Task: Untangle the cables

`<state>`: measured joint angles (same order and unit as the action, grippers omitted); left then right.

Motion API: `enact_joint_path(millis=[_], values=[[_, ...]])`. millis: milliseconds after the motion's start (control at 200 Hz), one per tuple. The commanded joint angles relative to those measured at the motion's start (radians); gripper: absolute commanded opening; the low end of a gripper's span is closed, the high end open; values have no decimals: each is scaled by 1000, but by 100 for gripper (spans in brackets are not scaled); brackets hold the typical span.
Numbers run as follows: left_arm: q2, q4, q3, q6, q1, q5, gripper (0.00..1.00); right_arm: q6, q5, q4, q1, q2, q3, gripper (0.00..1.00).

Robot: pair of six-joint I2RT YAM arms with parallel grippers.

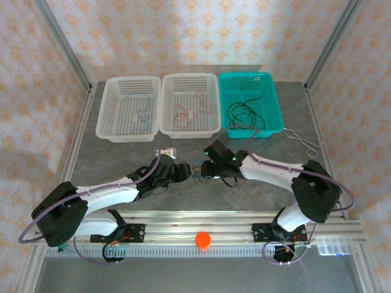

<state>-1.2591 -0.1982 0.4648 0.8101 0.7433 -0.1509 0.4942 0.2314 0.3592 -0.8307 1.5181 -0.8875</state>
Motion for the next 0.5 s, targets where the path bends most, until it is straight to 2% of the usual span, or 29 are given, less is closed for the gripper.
enact_joint_path(millis=[0, 125, 205, 350, 496], values=[[-33, 19, 39, -29, -10, -19, 47, 40, -65, 47, 9, 20, -48, 36], [-62, 12, 59, -47, -10, -53, 38, 79, -118, 77, 34, 19, -45, 35], [-82, 32, 80, -68, -9, -63, 35, 87, -90, 62, 61, 11, -23, 35], [-126, 68, 116, -99, -7, -81, 34, 75, -19, 12, 74, -4, -3, 35], [-187, 94, 154, -112, -3, -85, 34, 74, -14, 13, 75, 1, -6, 35]])
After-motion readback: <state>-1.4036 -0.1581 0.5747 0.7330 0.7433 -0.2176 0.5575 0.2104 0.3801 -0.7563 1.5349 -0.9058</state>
